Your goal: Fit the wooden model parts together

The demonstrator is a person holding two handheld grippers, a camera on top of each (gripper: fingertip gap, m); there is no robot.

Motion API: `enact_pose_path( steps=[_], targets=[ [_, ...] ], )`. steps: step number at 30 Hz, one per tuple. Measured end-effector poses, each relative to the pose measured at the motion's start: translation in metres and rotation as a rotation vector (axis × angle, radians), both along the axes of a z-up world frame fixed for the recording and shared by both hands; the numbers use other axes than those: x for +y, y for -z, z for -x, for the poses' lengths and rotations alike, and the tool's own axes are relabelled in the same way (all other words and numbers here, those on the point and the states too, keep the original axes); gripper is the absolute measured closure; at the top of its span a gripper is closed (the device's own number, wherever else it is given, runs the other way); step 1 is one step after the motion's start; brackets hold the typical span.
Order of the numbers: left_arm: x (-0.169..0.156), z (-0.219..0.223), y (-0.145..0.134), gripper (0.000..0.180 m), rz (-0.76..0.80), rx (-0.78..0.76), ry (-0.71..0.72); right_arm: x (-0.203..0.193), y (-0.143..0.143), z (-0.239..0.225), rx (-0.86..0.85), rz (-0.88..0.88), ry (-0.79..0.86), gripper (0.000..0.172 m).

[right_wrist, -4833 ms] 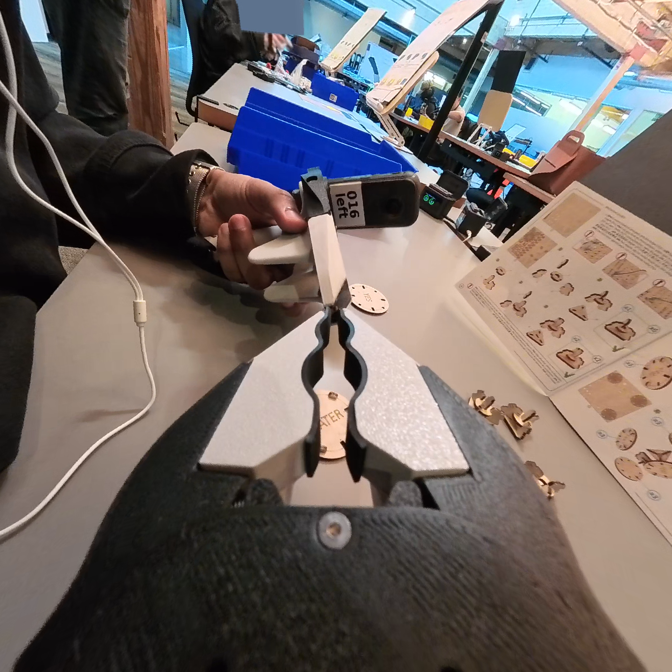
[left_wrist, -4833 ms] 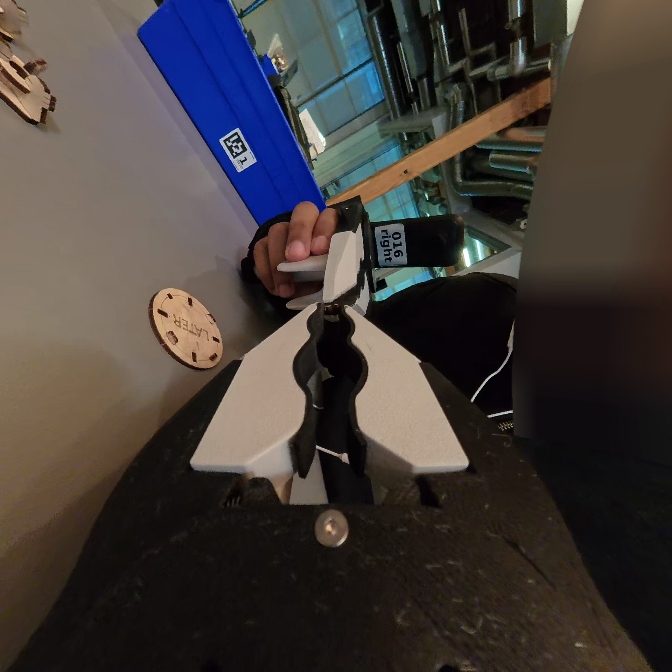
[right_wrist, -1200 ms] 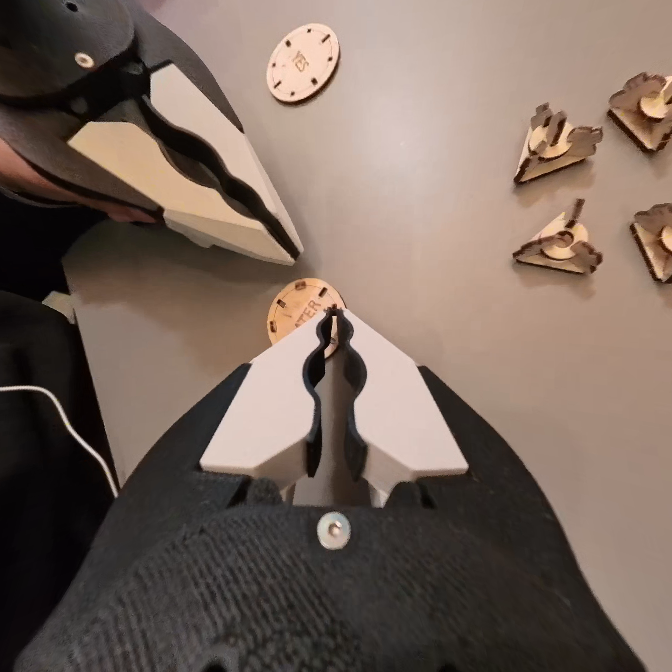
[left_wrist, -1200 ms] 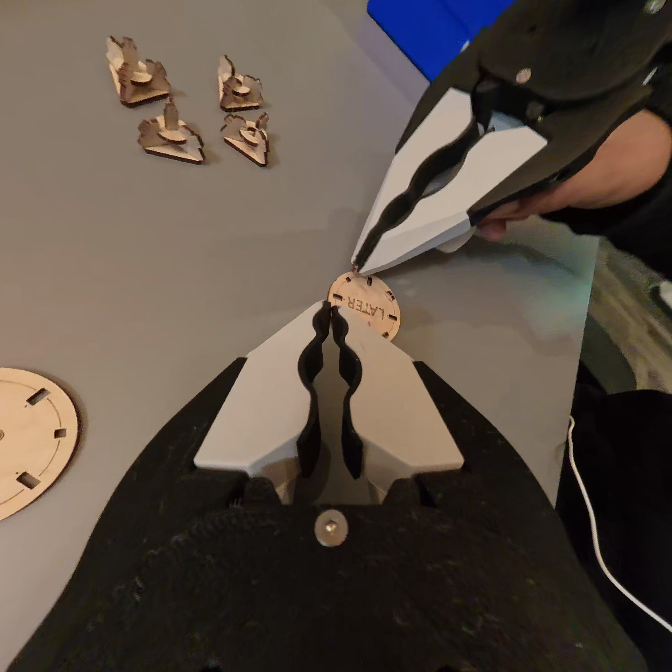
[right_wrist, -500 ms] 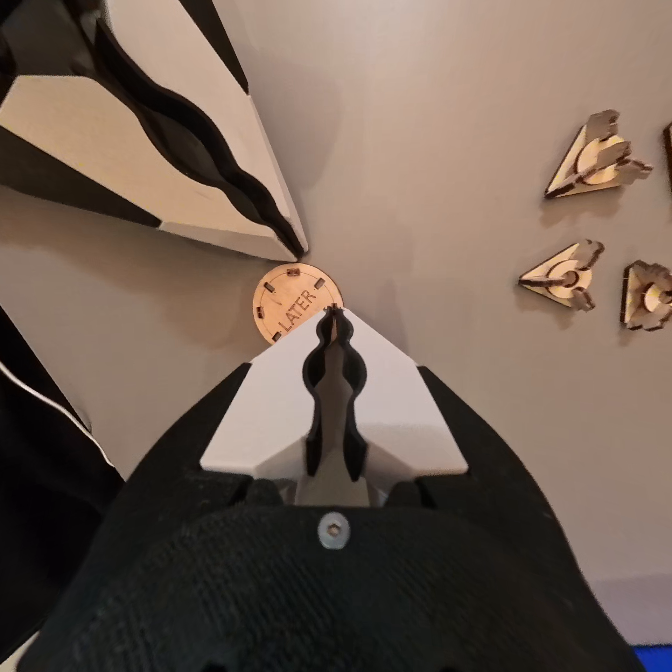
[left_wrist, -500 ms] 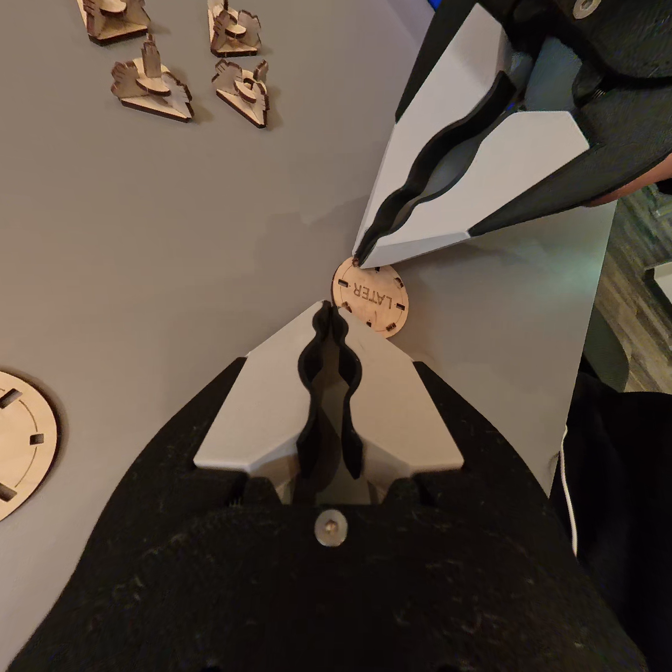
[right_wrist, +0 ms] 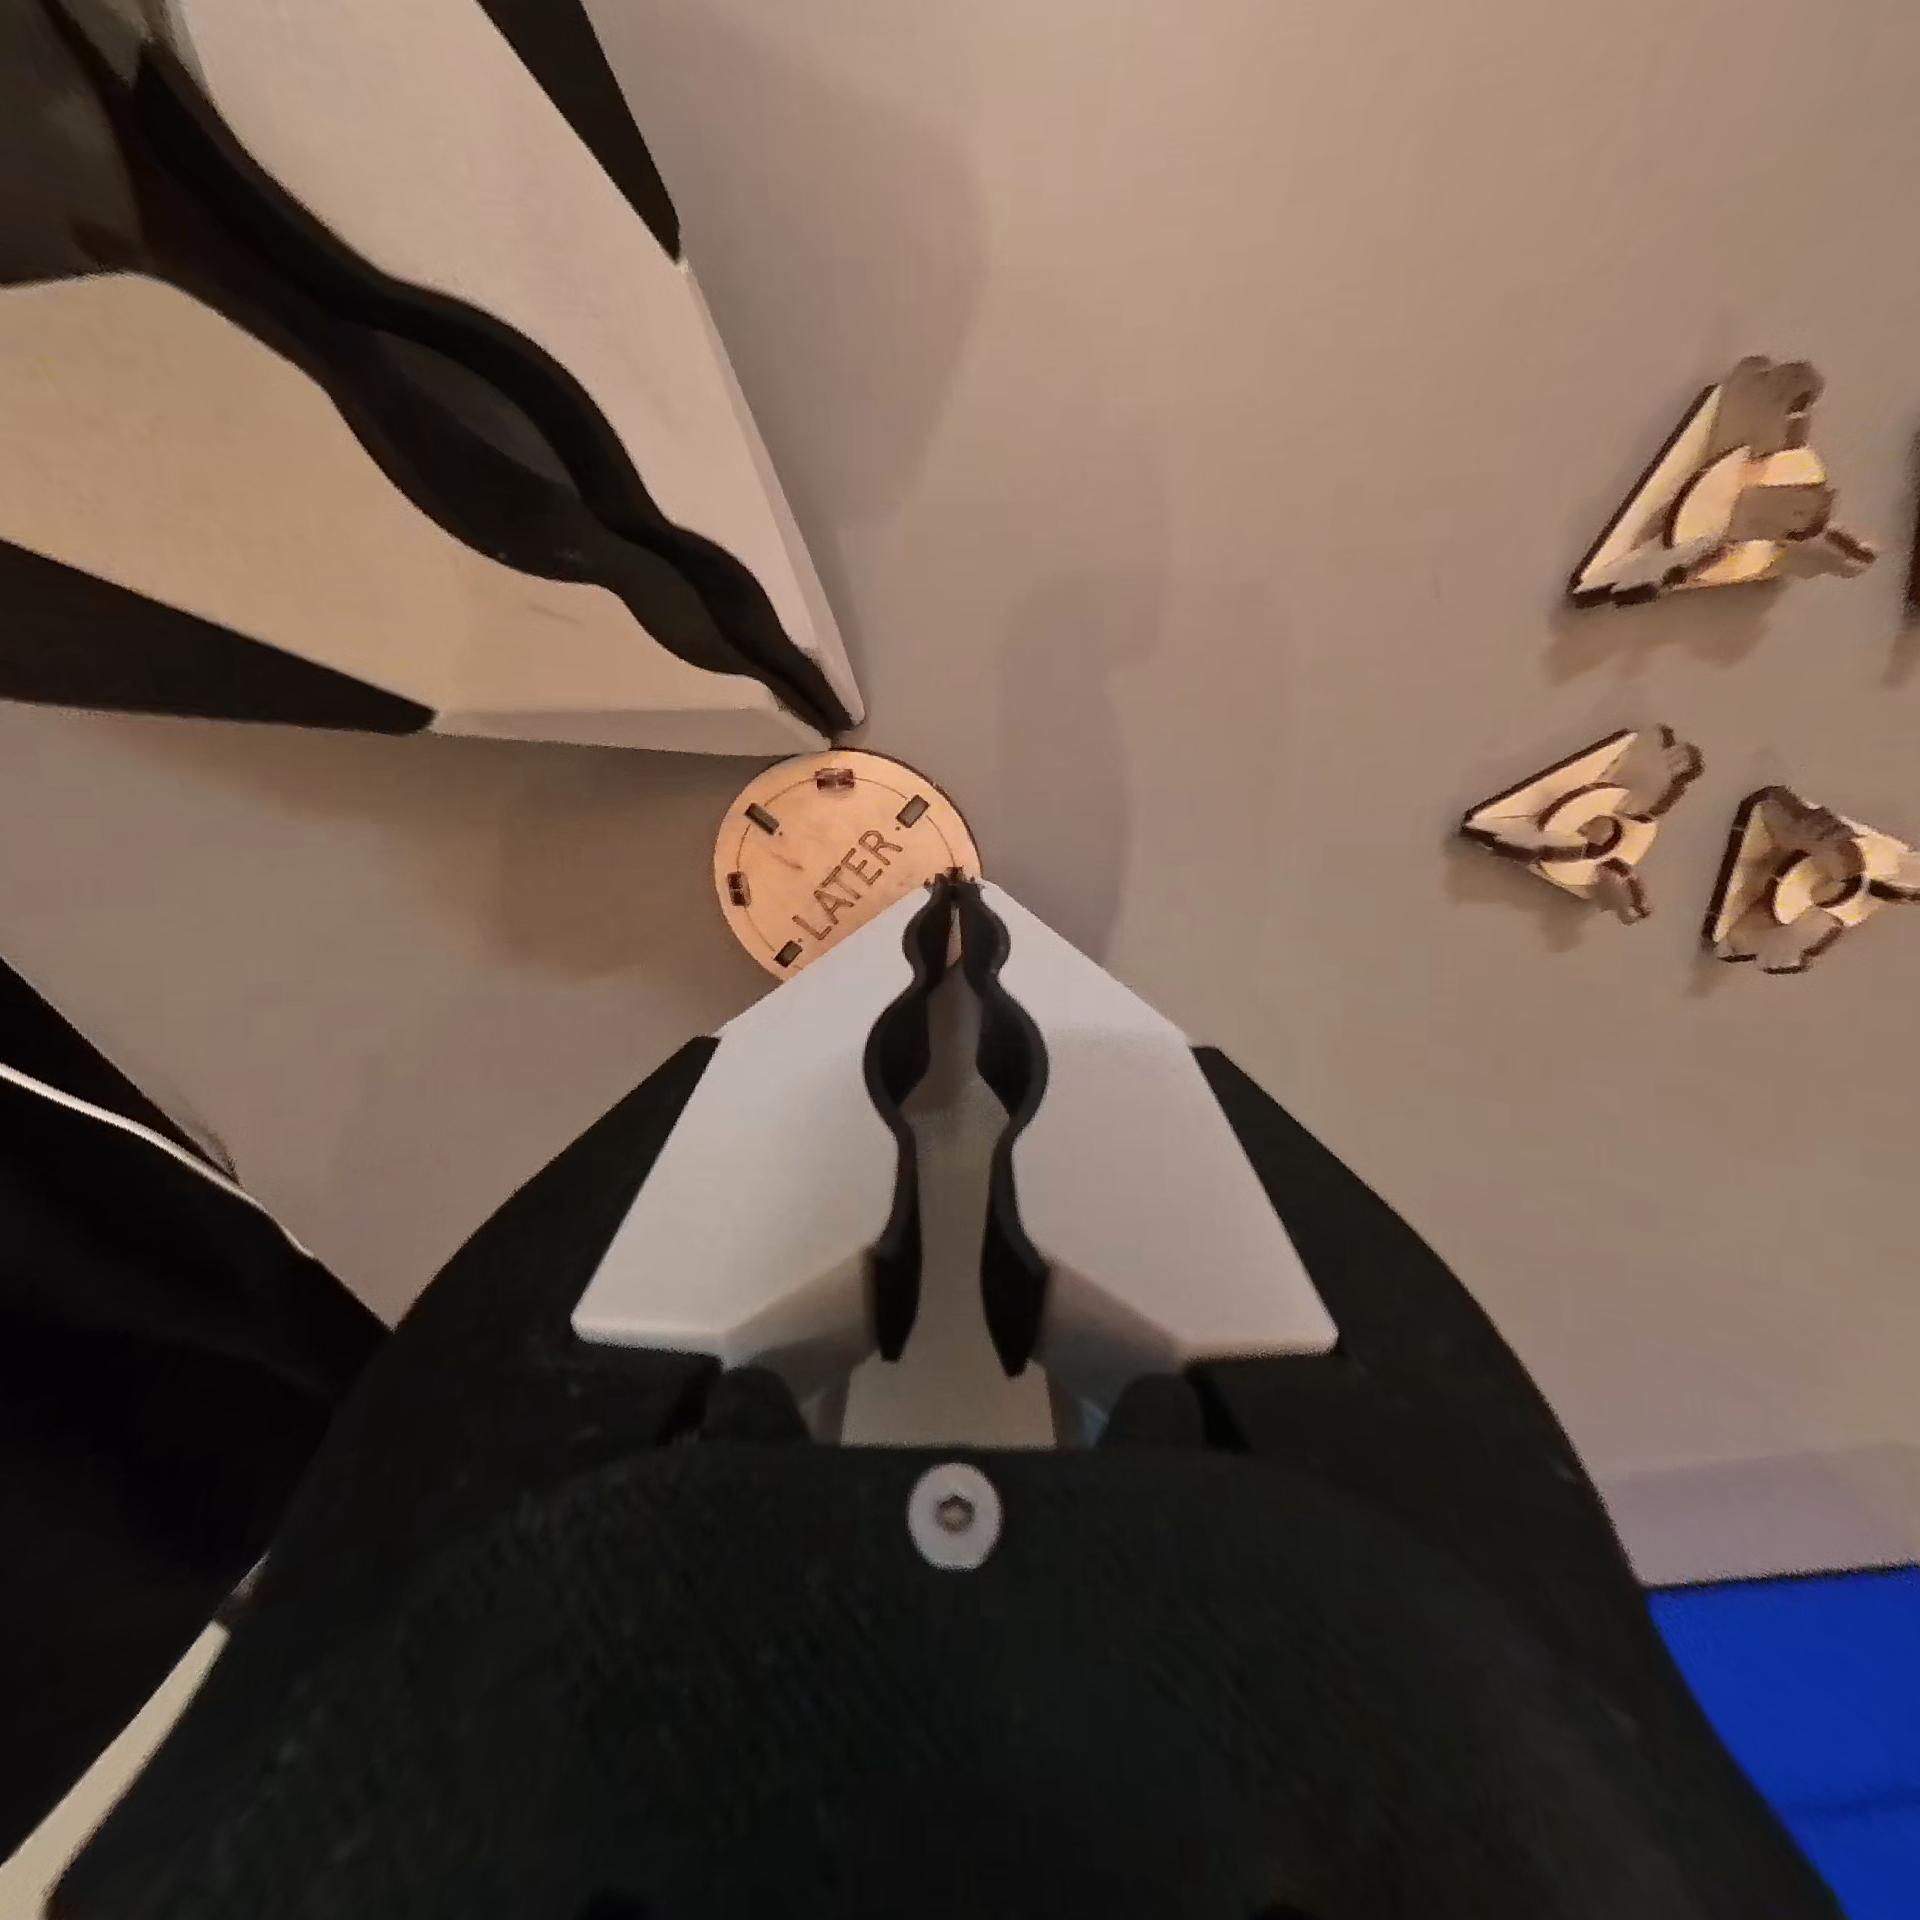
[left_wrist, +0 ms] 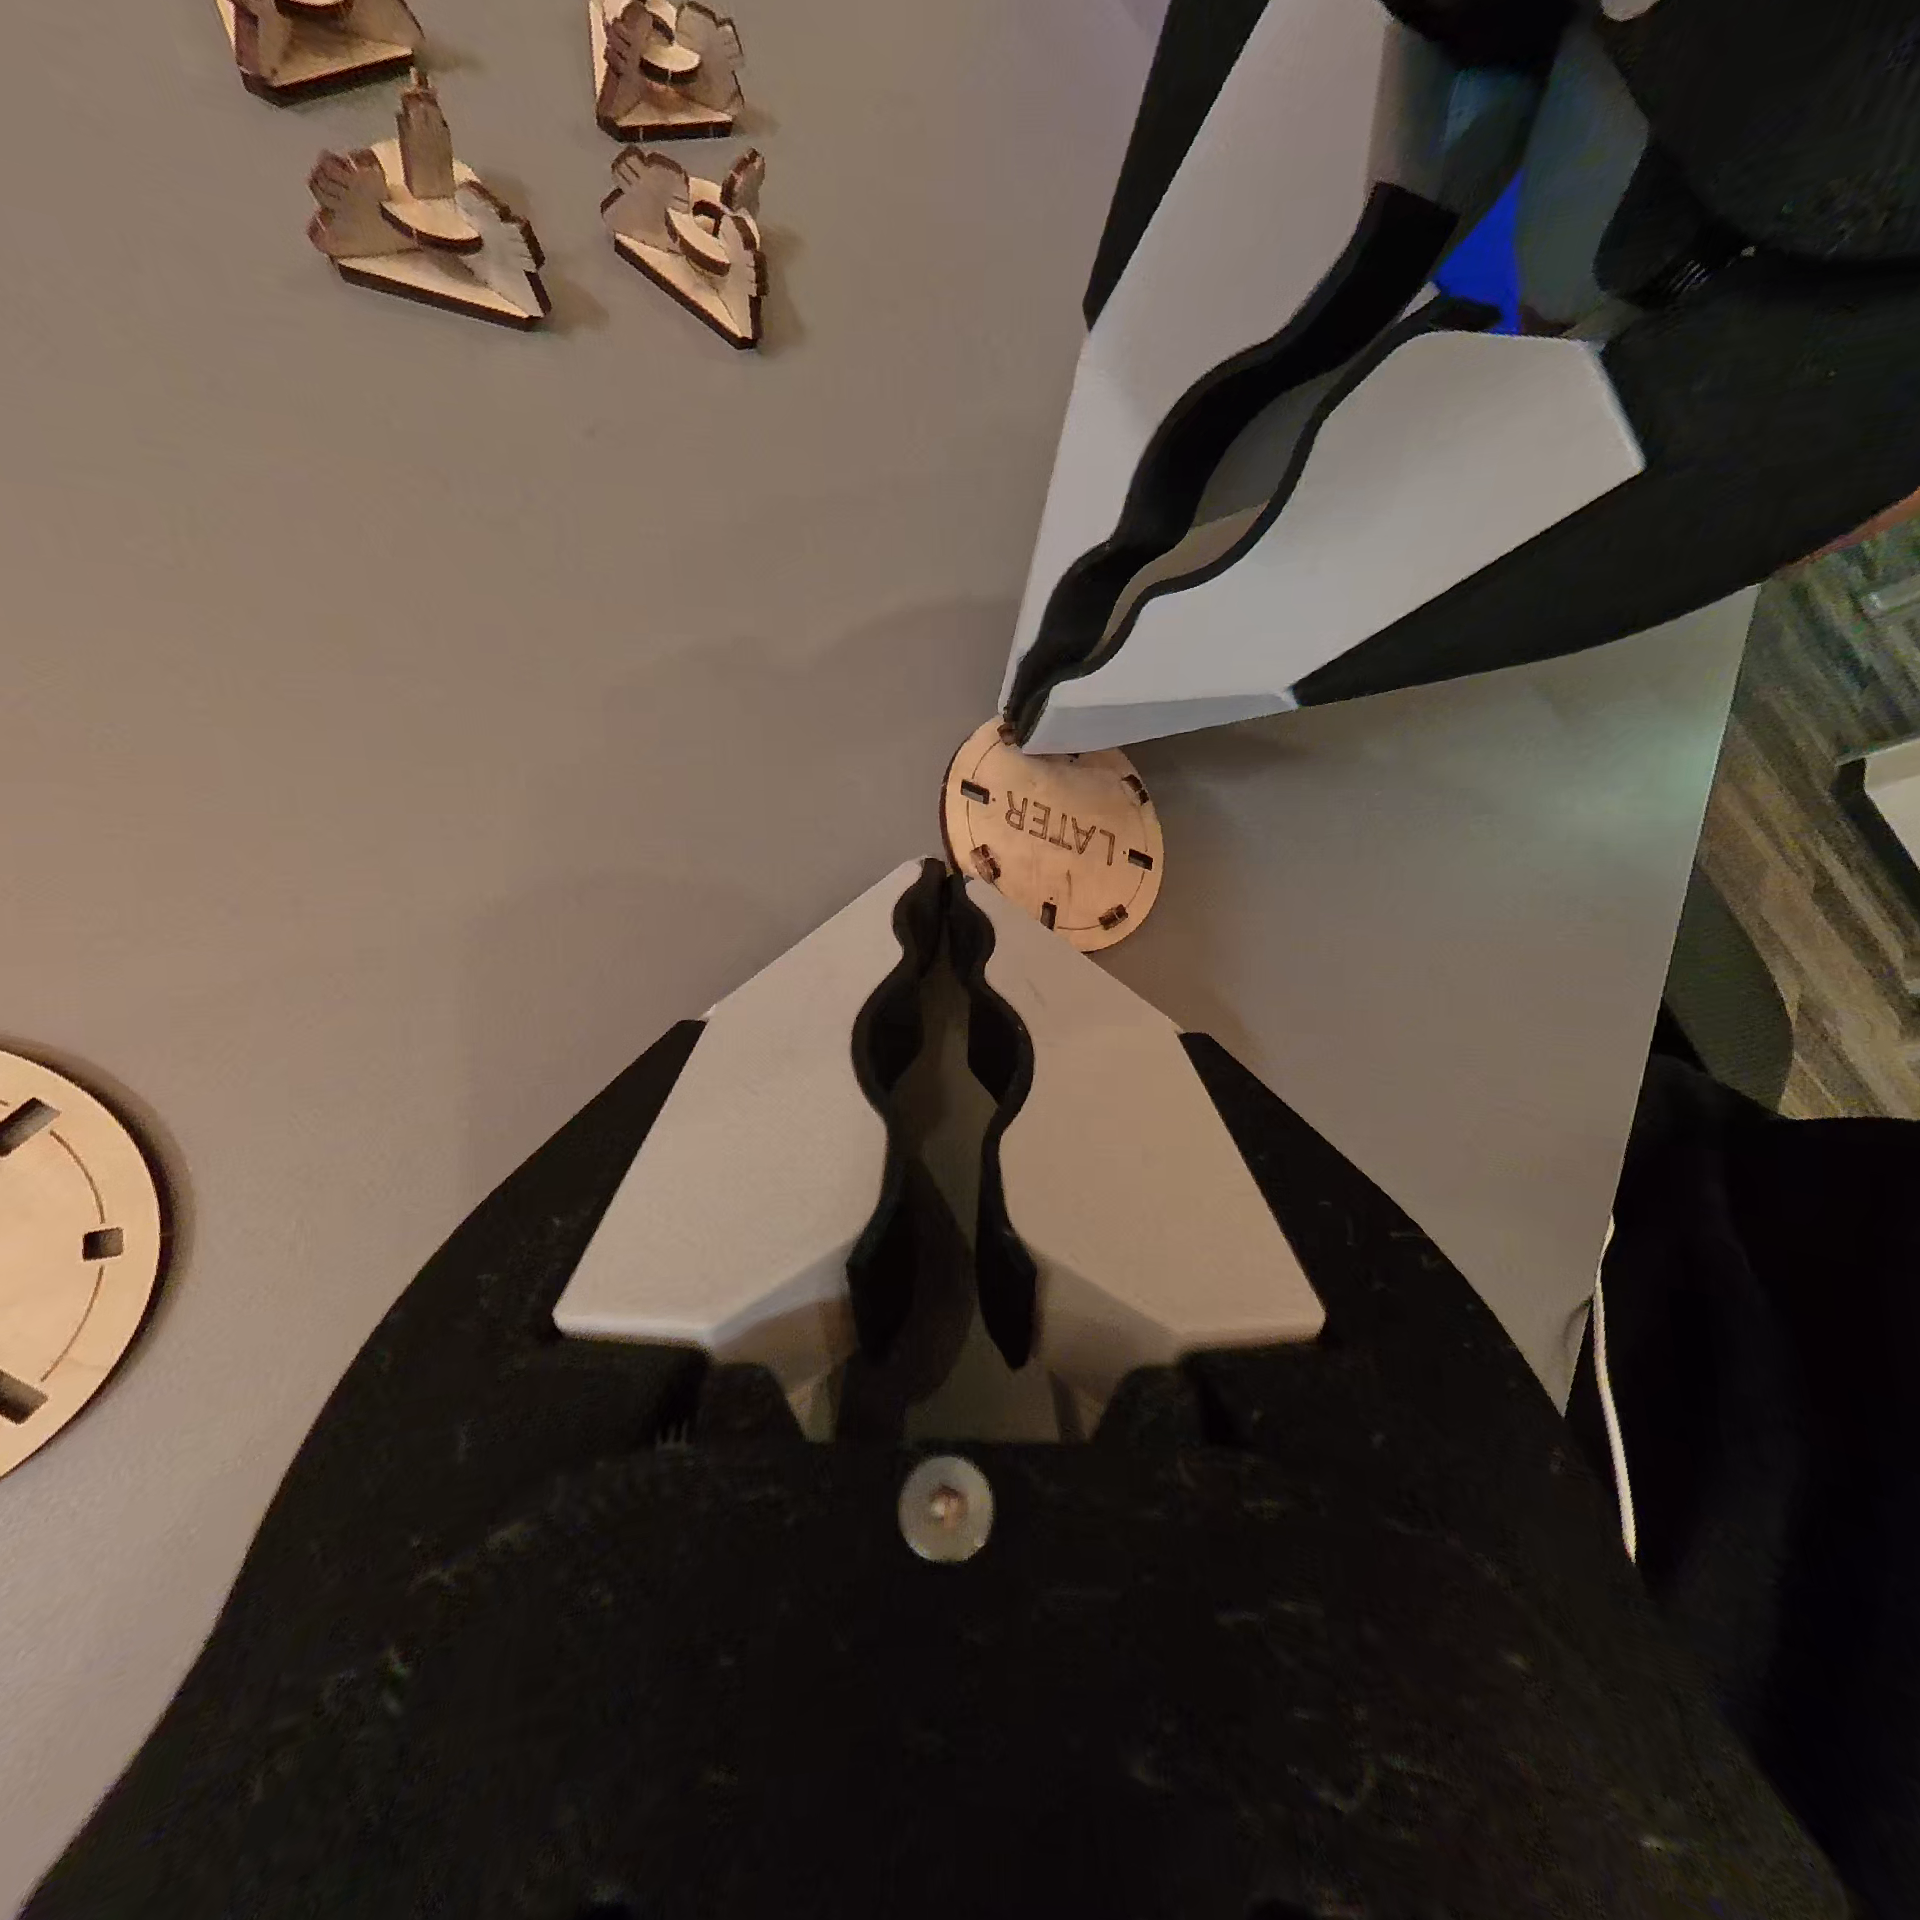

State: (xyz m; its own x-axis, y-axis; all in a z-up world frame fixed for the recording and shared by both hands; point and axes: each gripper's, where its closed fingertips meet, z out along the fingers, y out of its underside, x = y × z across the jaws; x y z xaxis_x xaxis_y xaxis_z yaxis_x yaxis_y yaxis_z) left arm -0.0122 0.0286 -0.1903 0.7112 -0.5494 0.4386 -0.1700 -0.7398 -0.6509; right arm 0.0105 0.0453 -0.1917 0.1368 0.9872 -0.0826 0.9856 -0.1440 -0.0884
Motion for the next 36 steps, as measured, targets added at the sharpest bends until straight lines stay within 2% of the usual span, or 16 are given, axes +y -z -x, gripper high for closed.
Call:
enact_pose_path(
  steps=[7, 14, 21, 23, 25, 28, 31, 34, 36],
  targets=[
    [0.000, 0.000, 0.000, 0.180, 0.000, 0.001, 0.000, 0.000, 0.001, 0.000, -0.097, 0.010, -0.008, 0.171],
    [0.000, 0.001, 0.000, 0.180, -0.004, 0.008, 0.001, 0.000, 0.001, 0.000, -0.117, 0.002, -0.019, 0.171],
    [-0.001, 0.003, 0.001, 0.180, -0.006, 0.014, 0.003, 0.000, 0.001, 0.001, -0.012, -0.047, -0.085, 0.171],
    [-0.001, 0.003, 0.001, 0.180, -0.005, 0.012, 0.003, -0.003, 0.001, 0.000, 0.008, -0.047, -0.116, 0.162],
    [-0.001, 0.003, 0.001, 0.180, -0.005, 0.012, 0.004, -0.005, 0.000, -0.002, 0.007, -0.047, -0.116, 0.142],
    [-0.001, 0.003, 0.000, 0.180, -0.002, 0.008, 0.004, -0.004, -0.002, -0.002, 0.017, -0.075, -0.133, 0.140],
    [-0.001, 0.003, 0.000, 0.180, 0.000, 0.004, 0.004, 0.001, -0.007, 0.000, 0.047, -0.113, -0.145, 0.144],
    [-0.001, 0.003, 0.000, 0.180, 0.001, 0.001, 0.004, 0.005, -0.016, 0.006, 0.100, -0.124, -0.140, 0.172],
    [-0.001, 0.003, 0.000, 0.180, 0.002, -0.001, 0.004, 0.005, -0.015, 0.005, 0.093, -0.103, -0.124, 0.172]
  ],
)
